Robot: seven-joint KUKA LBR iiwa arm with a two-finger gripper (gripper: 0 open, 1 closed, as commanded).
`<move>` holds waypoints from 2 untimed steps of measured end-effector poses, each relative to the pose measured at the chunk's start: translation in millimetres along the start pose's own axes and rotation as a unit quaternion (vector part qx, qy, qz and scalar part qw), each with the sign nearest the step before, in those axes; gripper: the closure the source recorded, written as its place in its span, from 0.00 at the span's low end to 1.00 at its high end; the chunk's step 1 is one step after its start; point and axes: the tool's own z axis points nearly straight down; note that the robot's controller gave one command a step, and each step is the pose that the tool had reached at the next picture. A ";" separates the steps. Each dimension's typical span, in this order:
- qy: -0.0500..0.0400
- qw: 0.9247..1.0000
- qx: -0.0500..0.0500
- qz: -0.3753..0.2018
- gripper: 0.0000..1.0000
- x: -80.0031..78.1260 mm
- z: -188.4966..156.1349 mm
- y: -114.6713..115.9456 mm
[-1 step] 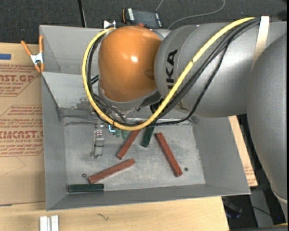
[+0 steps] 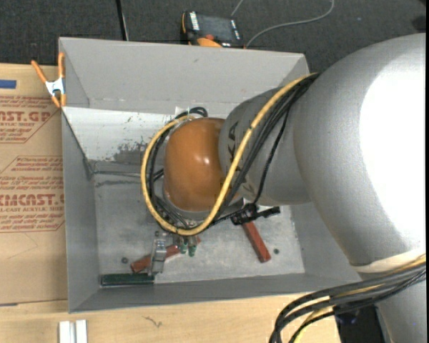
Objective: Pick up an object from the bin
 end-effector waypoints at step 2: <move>-0.003 1.000 -0.003 0.014 1.00 -18.5 28.4 -49.9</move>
Offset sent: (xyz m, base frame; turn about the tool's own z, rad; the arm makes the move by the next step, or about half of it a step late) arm 0.0137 -0.0526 -0.0284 0.0281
